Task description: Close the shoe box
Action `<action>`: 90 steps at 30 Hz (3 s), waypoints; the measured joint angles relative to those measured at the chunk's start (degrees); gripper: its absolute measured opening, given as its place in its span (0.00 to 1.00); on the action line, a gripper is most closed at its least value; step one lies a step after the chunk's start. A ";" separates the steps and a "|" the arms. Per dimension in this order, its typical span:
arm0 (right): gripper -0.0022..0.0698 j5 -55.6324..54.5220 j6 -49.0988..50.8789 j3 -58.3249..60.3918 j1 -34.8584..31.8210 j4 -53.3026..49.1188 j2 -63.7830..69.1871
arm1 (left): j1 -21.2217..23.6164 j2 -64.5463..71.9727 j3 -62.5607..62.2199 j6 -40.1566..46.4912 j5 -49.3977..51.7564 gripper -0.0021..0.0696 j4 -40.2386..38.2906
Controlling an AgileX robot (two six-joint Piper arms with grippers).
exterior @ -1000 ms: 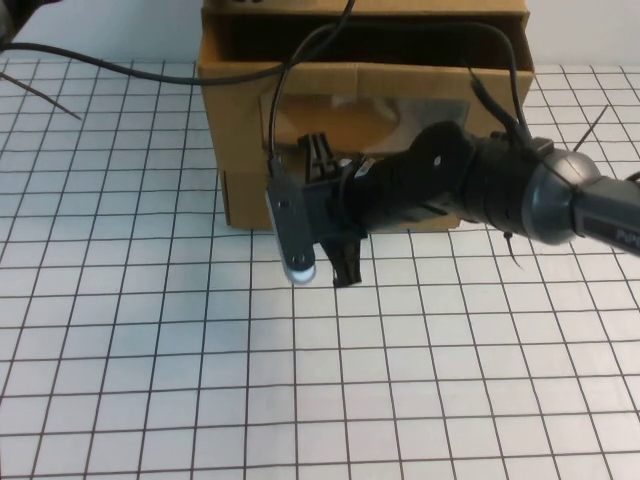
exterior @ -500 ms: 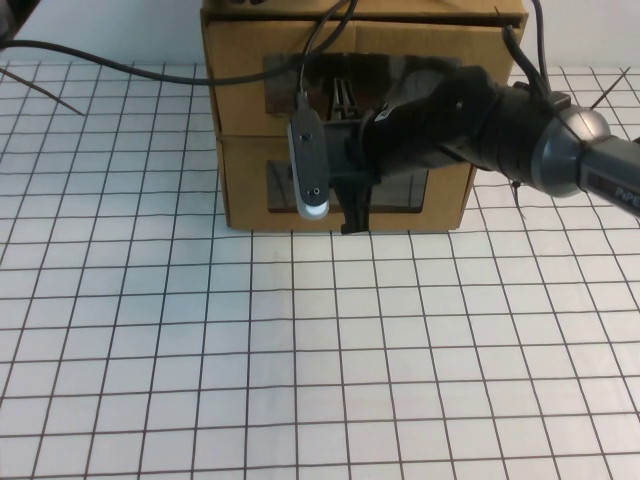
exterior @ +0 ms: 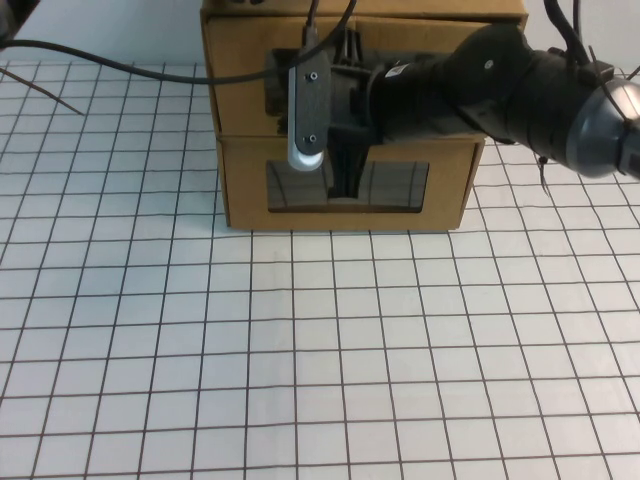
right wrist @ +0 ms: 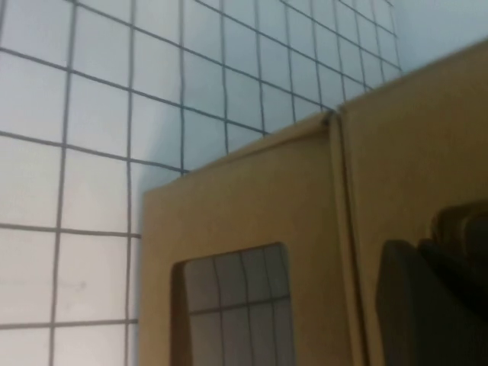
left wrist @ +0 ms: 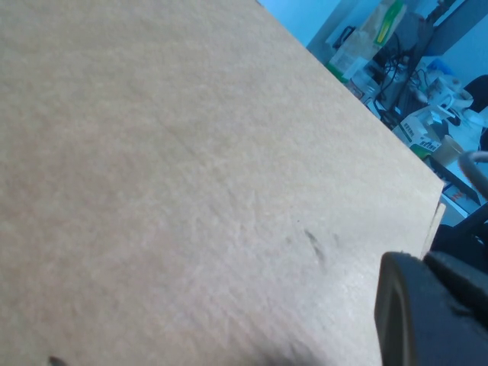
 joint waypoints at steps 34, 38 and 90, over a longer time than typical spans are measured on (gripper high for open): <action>0.01 32.20 64.72 -0.13 -2.02 -24.07 -36.23 | 4.46 -30.54 0.56 -1.39 11.72 0.02 23.39; 0.01 35.40 73.59 2.05 -2.02 -25.41 -41.69 | 4.46 -35.30 0.56 -6.18 12.08 0.02 28.31; 0.01 -15.72 93.59 76.05 -2.02 -30.27 -107.33 | 4.46 -103.66 104.58 -7.87 -36.50 0.02 36.38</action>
